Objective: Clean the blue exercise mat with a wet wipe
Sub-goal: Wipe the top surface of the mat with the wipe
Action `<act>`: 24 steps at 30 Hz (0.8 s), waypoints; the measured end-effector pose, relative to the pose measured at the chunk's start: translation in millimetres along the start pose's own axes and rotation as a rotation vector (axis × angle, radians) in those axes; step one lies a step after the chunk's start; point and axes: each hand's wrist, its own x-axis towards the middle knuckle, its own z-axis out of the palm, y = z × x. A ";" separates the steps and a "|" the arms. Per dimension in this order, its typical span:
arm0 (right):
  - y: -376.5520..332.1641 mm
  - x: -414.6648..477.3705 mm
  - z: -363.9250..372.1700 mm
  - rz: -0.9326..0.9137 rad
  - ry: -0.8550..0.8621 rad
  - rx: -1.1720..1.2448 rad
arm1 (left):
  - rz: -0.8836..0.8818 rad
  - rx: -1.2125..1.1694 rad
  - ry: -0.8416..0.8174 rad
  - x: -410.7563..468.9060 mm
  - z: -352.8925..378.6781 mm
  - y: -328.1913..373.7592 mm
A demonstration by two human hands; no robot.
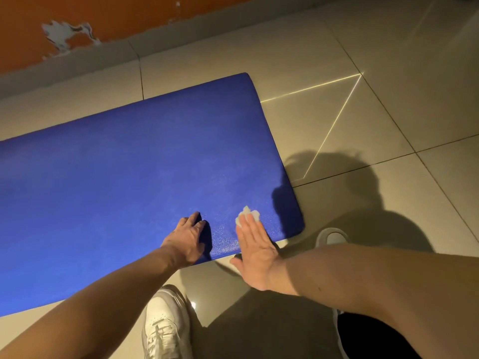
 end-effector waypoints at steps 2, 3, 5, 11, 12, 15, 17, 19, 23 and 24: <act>-2.2 -3.2 2.4 -0.161 -0.015 -0.057 | -0.004 -0.004 0.004 0.1 -0.3 1.3; 1.2 -2.8 3.9 -0.213 -0.001 -0.049 | -0.005 -0.005 0.005 0.0 -0.7 2.0; 13.1 4.3 11.4 -0.295 0.039 -0.129 | -0.003 -0.005 0.012 0.3 -1.0 1.6; 59.0 42.6 -13.2 -0.069 0.094 -0.251 | -0.005 -0.016 0.004 0.6 -0.7 0.7; 59.4 47.7 -20.5 -0.001 0.095 -0.236 | -0.006 -0.018 0.001 0.1 -0.2 -0.1; 42.3 51.8 -21.7 0.075 0.077 -0.076 | -0.019 -0.028 0.006 -0.6 2.7 -4.2; 18.7 38.2 -9.1 -0.124 0.056 -0.075 | -0.044 -0.026 0.009 -1.0 3.6 -7.4; 2.1 23.1 -4.0 -0.312 0.002 -0.114 | -0.070 -0.025 0.022 -0.1 4.2 -10.7; 11.7 37.5 -7.7 -0.487 -0.013 -0.168 | -0.120 -0.045 0.043 1.7 4.0 -19.1; 19.6 47.8 -11.3 -0.513 0.008 -0.197 | -0.122 -0.044 0.044 2.2 4.4 -21.3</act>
